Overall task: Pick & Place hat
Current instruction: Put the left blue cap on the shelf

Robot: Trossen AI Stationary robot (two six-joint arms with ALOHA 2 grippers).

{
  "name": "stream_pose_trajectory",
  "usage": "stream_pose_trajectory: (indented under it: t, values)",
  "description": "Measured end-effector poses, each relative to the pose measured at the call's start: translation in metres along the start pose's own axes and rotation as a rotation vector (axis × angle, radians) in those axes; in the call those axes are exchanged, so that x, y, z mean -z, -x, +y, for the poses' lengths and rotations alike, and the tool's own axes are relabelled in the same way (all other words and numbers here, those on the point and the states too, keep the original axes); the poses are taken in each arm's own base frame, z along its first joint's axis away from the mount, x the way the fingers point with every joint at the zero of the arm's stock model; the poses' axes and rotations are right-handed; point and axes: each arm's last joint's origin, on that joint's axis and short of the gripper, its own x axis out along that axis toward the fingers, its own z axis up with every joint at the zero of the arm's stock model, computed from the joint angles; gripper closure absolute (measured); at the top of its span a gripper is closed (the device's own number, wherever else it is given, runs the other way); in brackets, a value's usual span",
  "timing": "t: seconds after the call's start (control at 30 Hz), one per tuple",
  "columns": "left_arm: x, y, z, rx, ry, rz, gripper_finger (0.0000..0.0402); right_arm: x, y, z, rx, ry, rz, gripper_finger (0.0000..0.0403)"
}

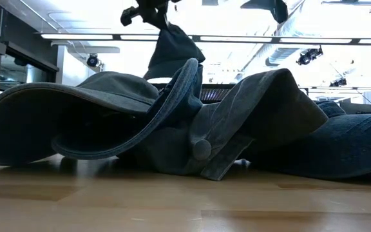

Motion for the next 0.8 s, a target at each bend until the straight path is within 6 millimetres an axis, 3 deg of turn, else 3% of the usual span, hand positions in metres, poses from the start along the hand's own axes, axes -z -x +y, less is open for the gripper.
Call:
stream_pose_trajectory:
  t: [0.23,0.8]
  values:
    - [-0.003,-0.007,0.005,-0.032,0.164,-0.007,0.04,0.006,0.0,-0.006,0.113,0.017,0.038,0.0217]
    - [0.044,-0.056,-0.012,-0.165,0.354,-0.008,0.0401,0.015,0.002,-0.014,0.272,0.06,0.088,0.0217]
